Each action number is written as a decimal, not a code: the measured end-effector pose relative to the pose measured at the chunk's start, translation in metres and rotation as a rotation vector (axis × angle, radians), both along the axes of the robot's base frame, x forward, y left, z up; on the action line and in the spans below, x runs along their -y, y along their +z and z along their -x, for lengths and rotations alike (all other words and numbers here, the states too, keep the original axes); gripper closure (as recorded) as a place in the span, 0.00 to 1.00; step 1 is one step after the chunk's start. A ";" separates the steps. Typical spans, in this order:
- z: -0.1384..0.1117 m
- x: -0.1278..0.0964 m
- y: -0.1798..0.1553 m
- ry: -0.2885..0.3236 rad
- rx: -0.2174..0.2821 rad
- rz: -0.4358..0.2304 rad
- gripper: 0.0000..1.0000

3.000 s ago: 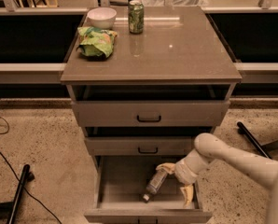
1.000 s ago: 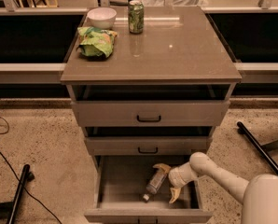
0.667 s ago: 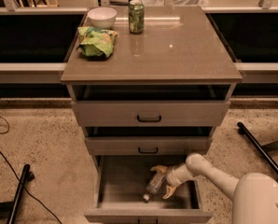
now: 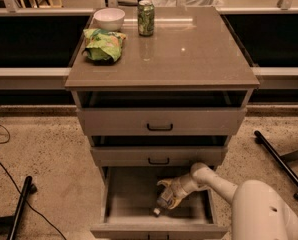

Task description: Pick blue plastic bottle from bottom drawer and place on counter

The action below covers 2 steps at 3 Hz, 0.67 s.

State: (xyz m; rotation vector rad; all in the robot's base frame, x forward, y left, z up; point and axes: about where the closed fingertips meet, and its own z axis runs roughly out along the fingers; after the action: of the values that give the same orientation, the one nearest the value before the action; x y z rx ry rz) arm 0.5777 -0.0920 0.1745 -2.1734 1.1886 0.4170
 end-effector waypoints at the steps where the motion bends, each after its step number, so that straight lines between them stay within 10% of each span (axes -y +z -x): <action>1: -0.007 -0.011 -0.012 0.018 -0.011 0.018 0.27; 2: -0.012 -0.016 -0.031 0.018 -0.037 0.030 0.28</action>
Offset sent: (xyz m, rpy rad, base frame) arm 0.0225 0.0162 -0.0407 -0.0488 0.0443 0.0131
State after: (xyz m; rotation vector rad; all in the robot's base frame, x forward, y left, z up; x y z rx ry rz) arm 0.5896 -0.0760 0.1437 -2.2125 1.2038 0.4511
